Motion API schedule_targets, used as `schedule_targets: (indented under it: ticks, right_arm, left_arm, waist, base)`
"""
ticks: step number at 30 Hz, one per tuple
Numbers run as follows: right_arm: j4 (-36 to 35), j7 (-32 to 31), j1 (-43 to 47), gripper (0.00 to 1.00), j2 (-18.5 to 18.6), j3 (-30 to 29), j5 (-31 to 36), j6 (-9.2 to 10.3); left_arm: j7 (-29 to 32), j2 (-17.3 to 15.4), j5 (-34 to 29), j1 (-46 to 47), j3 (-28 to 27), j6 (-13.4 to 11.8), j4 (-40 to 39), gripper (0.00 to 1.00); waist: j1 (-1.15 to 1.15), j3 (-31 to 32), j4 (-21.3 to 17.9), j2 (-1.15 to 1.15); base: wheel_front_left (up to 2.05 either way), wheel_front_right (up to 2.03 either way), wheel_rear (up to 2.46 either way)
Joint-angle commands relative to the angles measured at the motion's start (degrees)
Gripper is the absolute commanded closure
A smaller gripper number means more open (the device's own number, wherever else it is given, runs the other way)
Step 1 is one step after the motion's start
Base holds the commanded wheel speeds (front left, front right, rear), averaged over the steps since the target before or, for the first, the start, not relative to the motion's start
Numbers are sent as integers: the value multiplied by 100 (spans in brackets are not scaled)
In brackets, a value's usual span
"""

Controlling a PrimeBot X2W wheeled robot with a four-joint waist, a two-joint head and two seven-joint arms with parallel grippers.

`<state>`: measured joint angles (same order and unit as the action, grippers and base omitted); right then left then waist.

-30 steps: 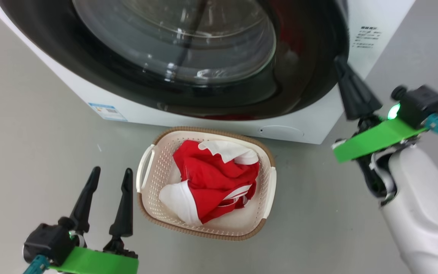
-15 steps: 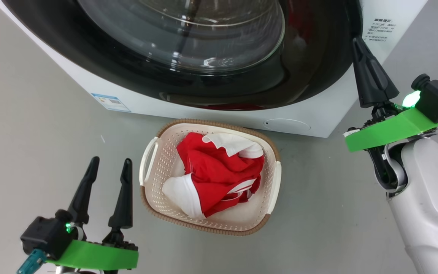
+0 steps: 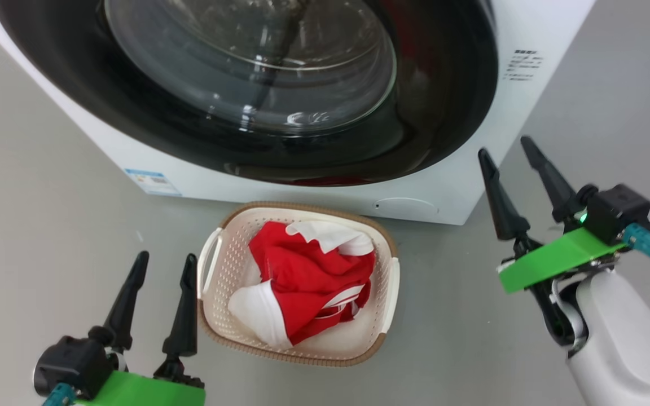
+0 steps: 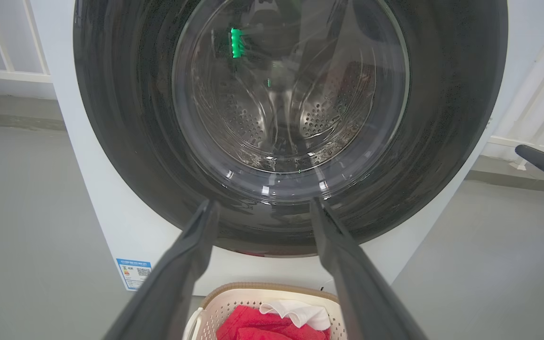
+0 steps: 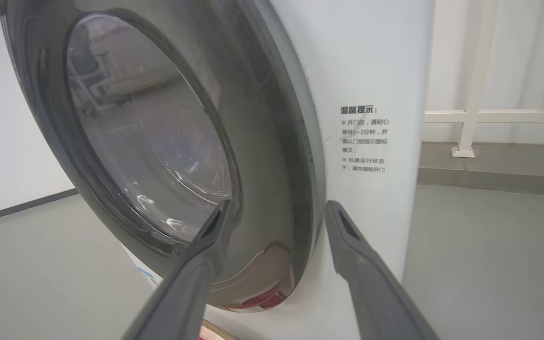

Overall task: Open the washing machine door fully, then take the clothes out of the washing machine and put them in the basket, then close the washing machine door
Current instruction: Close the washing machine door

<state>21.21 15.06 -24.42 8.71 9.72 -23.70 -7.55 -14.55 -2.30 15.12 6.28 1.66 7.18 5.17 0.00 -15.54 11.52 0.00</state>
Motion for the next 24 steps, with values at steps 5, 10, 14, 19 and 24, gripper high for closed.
schedule_targets:
  ticks: [5, 10, 14, 19, 24]
  right_arm:
    - [-124, -6, 359, 0, -33, 163, 20, 6]
    - [-141, -6, 684, 0, -56, 175, 22, 6]
    - [-145, -6, 960, 0, -90, 145, 30, 6]
    - [-181, -6, 1219, 0, -112, 34, 64, 6]
    - [-267, -6, 1434, 0, -93, -117, 99, 6]
  left_arm:
    - [-45, -58, -97, -132, -227, 31, -85, 0]
    - [-45, -58, -143, -239, -225, 31, -29, 0]
    - [-45, -58, -177, -350, -272, 31, 9, 0]
    - [-45, -58, -210, -453, -350, 31, 21, 0]
    - [-45, -60, -218, -497, -407, 31, 3, 0]
  waist:
    - [0, 243, -241, 0]
    - [0, 412, -372, 0]
    - [0, 528, -500, 0]
    - [0, 616, -683, 0]
    - [0, 664, -840, 0]
  base:
    - [0, 0, 0]
    - [0, 0, 0]
    - [0, 0, 0]
    - [0, 0, 0]
    - [0, 0, 0]
